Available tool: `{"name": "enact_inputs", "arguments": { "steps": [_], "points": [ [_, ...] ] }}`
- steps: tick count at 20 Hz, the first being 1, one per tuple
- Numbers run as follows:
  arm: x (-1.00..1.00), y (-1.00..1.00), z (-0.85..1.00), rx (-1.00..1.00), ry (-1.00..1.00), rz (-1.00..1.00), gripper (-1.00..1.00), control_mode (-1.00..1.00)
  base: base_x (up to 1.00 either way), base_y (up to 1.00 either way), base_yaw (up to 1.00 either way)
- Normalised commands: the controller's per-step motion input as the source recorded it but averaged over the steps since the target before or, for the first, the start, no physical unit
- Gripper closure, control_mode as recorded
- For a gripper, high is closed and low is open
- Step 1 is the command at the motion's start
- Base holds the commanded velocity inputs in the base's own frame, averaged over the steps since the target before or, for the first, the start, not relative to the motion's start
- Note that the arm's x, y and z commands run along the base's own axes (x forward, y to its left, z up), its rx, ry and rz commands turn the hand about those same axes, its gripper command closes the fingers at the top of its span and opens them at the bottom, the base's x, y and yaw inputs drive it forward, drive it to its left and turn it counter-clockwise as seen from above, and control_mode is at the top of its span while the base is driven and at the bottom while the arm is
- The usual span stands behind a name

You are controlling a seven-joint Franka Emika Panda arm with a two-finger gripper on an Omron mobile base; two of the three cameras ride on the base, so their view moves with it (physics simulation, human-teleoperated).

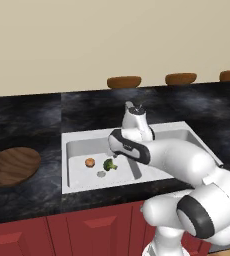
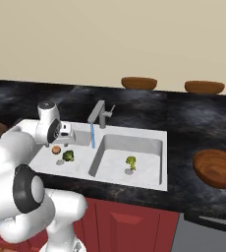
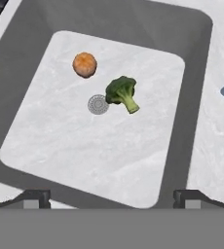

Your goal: Pick the broccolis from the sink and place them in one bowl. Place the tangerine in the other bowl. Then turn off the sink faucet.

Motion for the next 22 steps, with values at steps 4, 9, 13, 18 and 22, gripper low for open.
{"name": "enact_inputs", "arguments": {
  "steps": [4, 9, 13, 18, 22],
  "points": [
    [0.18, 0.1, -0.28, 0.0, 0.0, 0.0, -1.0, -1.0, 0.0, 0.0, 0.0],
    [0.19, 0.05, -0.22, 0.0, -0.05, 0.0, -1.0, -1.0, 0.0, 0.0, 0.0],
    [0.15, 0.0, -0.22, 0.0, -0.03, -0.01, -1.0, -1.0, 0.0, 0.0, 0.0],
    [0.32, 0.06, -0.19, 0.0, 0.0, -0.03, -1.0, -1.0, 0.0, 0.0, 0.0],
    [0.41, 0.16, -0.15, 0.0, 0.0, -0.05, -1.0, -1.0, 0.0, 0.0, 0.0]
  ]
}}
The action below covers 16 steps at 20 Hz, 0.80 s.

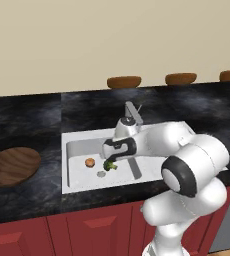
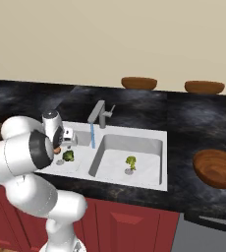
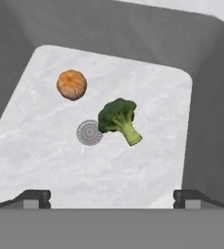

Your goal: Pick the broccolis from the sink and place them in one bowl. Place the tangerine in the other bowl. Then turn off the sink faucet.

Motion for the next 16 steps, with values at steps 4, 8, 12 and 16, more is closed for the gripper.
{"name": "enact_inputs", "arguments": {
  "steps": [4, 8, 12, 16],
  "points": [
    [0.38, 0.11, -0.15, 0.0, 0.01, -0.05, -1.0, -1.0, 0.0, 0.0, 0.0],
    [0.28, 0.0, -0.16, 0.0, 0.03, -0.05, -1.0, -1.0, 0.0, 0.0, 0.0],
    [0.25, 0.0, -0.22, 0.0, 0.05, -0.04, -1.0, -1.0, 0.0, 0.0, 0.0],
    [0.23, 0.07, -0.27, 0.0, 0.04, -0.04, -1.0, -1.0, 0.0, 0.0, 0.0]
  ]
}}
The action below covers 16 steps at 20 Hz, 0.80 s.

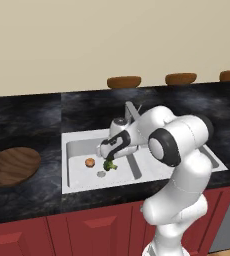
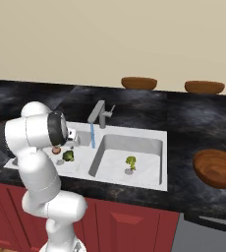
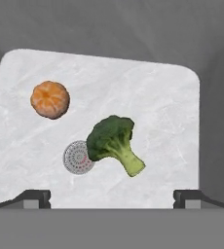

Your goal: Pick the broccolis from the sink and place them in one bowl. Place the tangerine in the other bowl. Then turn off the sink faucet.

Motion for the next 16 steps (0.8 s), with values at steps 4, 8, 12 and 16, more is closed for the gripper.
{"name": "enact_inputs", "arguments": {
  "steps": [4, 8, 12, 16],
  "points": [
    [0.07, 0.08, -0.28, 0.0, 0.0, -0.02, -1.0, -1.0, 0.0, 0.0, 0.0],
    [0.0, 0.01, -0.23, 0.0, 0.0, -0.01, -1.0, -1.0, 0.0, 0.0, 0.0],
    [0.01, 0.0, -0.19, 0.0, 0.0, -0.02, -1.0, -1.0, 0.0, 0.0, 0.0],
    [0.1, 0.0, -0.2, 0.0, 0.0, -0.01, -1.0, -1.0, 0.0, 0.0, 0.0]
  ]
}}
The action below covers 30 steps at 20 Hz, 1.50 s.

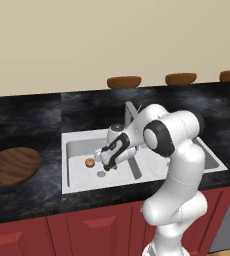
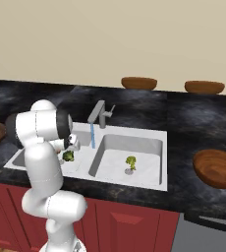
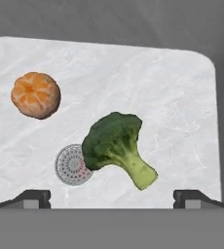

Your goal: Pick the broccolis from the sink and place them in one bowl. Place the tangerine in the other bowl. Then turn off the sink faucet.

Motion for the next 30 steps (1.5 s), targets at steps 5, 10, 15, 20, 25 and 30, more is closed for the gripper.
{"name": "enact_inputs", "arguments": {
  "steps": [5, 10, 15, 20, 25, 30],
  "points": [
    [0.18, 0.0, -0.24, 0.0, 0.0, 0.0, -1.0, -1.0, 0.0, 0.0, 0.0],
    [0.23, 0.07, -0.29, 0.0, 0.0, 0.0, -1.0, -1.0, 0.0, 0.0, 0.0],
    [0.25, 0.12, -0.26, 0.0, 0.0, 0.0, -1.0, -1.0, 0.0, 0.0, 0.0],
    [0.18, 0.03, -0.27, 0.0, 0.0, -0.01, -1.0, -1.0, 0.0, 0.0, 0.0],
    [0.03, 0.0, -0.31, 0.0, 0.0, -0.04, -1.0, -1.0, 0.0, 0.0, 0.0],
    [-0.01, 0.0, -0.34, 0.0, 0.02, -0.03, 1.0, -1.0, 0.0, 0.0, 0.0]
  ]
}}
